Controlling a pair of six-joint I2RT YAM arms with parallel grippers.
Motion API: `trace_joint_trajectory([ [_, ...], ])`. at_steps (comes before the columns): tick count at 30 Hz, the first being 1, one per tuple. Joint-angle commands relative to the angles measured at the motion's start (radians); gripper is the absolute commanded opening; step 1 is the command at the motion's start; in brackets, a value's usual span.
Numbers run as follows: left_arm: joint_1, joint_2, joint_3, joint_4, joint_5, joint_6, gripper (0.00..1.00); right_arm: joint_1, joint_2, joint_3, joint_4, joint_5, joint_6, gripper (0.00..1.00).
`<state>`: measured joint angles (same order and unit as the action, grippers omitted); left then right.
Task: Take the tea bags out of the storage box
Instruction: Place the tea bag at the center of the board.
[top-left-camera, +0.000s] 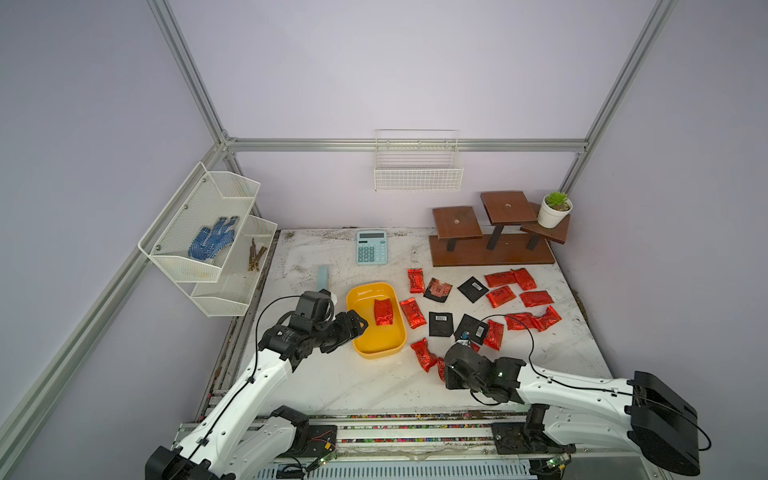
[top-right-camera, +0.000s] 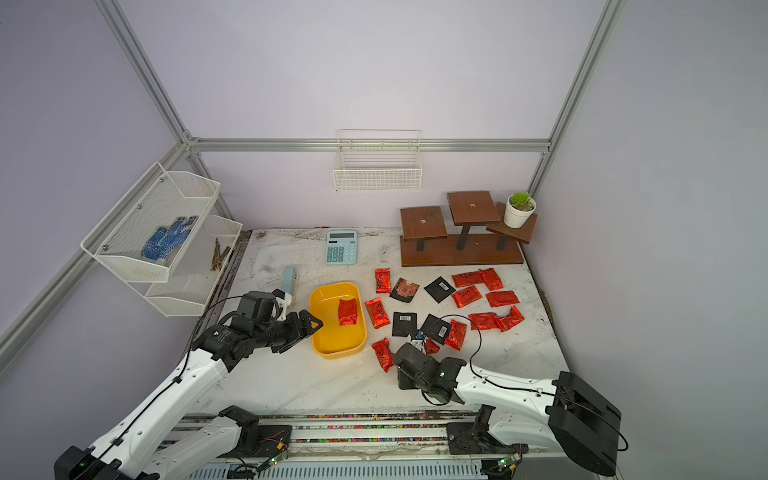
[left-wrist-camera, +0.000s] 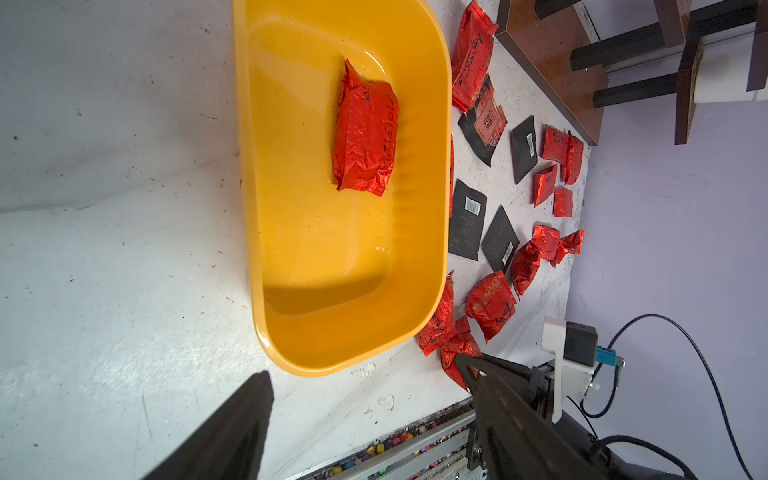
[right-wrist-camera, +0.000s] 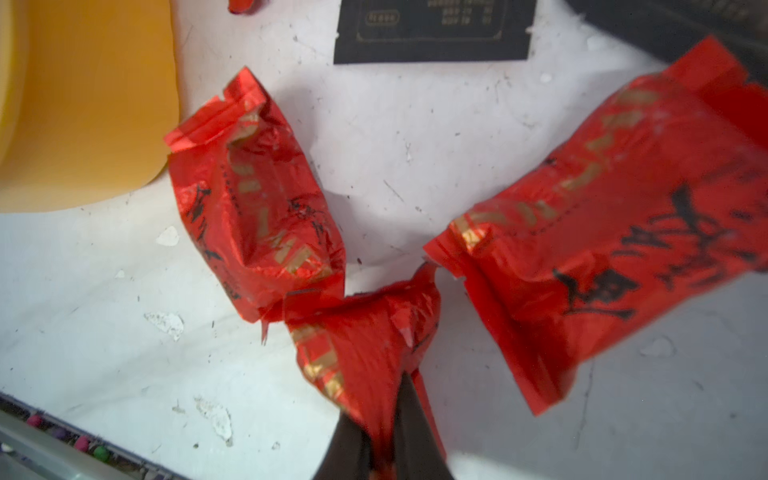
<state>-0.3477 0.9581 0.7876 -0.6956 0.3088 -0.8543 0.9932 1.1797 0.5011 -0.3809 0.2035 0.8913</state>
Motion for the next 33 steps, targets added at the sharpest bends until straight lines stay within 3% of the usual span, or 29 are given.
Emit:
trace_joint_trajectory([
  [1, -0.004, 0.002, 0.008, 0.044, -0.008, -0.006, 0.80, 0.003, 0.081, 0.018, -0.007, 0.055, 0.008, 0.13],
  [5, -0.003, 0.014, -0.001, 0.054, -0.004, -0.003, 0.80, 0.004, 0.144, 0.031, 0.051, 0.024, 0.003, 0.20],
  [14, -0.004, 0.028, -0.023, 0.078, 0.003, 0.000, 0.80, 0.004, 0.170, 0.016, 0.109, -0.015, 0.007, 0.49],
  [25, -0.006, 0.106, 0.070, 0.037, -0.022, 0.057, 0.80, 0.004, -0.064, 0.112, -0.076, 0.013, -0.036, 0.71],
  [33, -0.043, 0.310, 0.202, 0.010, -0.068, 0.132, 0.77, 0.003, -0.216, 0.205, -0.155, 0.084, -0.083, 0.73],
])
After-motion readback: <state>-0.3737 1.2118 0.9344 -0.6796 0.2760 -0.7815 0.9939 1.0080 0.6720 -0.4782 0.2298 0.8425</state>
